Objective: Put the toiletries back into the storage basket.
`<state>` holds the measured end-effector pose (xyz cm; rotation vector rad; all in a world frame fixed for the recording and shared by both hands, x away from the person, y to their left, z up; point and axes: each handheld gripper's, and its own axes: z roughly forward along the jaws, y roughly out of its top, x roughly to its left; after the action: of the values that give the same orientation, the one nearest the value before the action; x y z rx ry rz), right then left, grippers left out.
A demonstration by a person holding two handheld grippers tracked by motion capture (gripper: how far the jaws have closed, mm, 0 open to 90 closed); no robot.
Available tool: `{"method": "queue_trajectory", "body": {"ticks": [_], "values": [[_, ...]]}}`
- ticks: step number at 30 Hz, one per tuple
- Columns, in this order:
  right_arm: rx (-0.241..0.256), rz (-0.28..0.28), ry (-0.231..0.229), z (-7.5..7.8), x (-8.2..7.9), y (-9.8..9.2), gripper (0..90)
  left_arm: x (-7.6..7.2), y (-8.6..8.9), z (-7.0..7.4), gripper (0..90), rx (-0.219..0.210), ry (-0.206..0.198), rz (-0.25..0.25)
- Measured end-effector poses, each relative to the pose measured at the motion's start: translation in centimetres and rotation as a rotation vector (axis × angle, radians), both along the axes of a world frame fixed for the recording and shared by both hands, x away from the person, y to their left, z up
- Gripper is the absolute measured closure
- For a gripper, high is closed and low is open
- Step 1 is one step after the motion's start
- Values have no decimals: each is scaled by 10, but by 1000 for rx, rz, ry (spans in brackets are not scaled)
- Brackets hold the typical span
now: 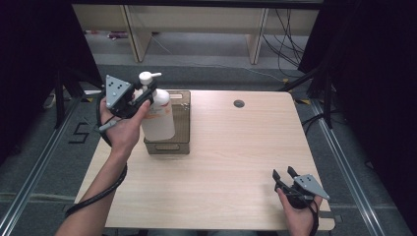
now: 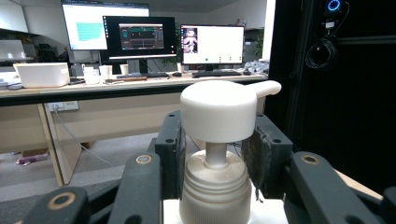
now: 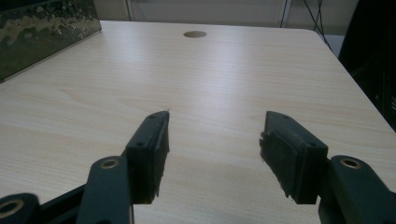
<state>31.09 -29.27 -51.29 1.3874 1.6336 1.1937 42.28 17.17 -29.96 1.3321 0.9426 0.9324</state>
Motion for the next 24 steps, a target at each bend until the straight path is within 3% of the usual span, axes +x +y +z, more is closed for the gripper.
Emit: {"method": "queue_trajectory", "body": {"ticks": [11, 13, 15, 24], "values": [[8, -2, -6, 0, 0, 0, 421, 9, -1, -3, 605, 10, -3, -14], [-13, 12, -19, 0, 1, -2, 420, 11, -1, -5, 606, 12, 0, -14], [10, -2, -11, 0, 0, 0, 421, 12, -1, -6, 605, 13, 2, -11], [0, -1, -3, 0, 0, 0, 420, 18, -1, -10, 605, 16, 9, -5]]}}
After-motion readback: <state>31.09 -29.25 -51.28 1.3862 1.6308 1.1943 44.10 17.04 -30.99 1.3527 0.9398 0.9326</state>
